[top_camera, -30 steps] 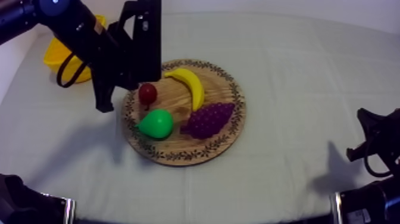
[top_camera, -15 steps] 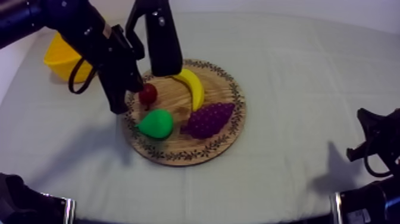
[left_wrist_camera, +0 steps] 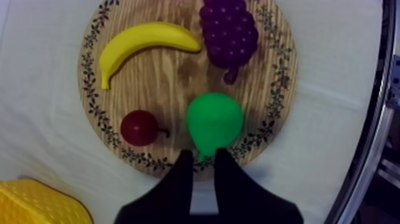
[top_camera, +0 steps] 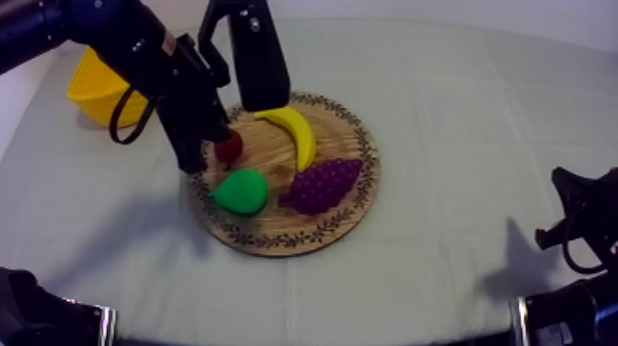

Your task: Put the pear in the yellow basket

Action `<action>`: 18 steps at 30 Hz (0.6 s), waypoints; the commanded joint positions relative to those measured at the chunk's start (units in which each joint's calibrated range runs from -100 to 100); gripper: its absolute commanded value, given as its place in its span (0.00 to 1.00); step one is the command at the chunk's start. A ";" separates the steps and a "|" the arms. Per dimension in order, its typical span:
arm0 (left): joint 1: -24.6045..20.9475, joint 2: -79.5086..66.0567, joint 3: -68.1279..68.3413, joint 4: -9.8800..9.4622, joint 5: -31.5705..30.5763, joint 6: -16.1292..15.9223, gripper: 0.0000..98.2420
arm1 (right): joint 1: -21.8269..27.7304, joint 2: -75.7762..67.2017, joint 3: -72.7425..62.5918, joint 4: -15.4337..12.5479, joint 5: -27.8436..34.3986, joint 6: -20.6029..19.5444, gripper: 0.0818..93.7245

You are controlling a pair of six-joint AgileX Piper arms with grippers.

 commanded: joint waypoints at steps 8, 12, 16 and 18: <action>-0.03 0.18 0.78 -0.02 -0.82 0.62 0.43 | -0.03 -0.03 -0.02 0.00 0.02 0.01 0.00; -0.05 0.33 1.65 -0.23 -0.33 0.09 0.57 | -0.03 -0.03 -0.02 0.00 0.02 0.01 0.00; -0.05 0.64 1.80 -0.53 0.44 -0.53 0.64 | -0.03 -0.03 -0.02 0.00 0.02 0.01 0.00; 0.00 0.83 1.78 -0.59 0.80 -0.99 0.68 | -0.03 -0.03 -0.02 0.00 0.02 0.01 0.00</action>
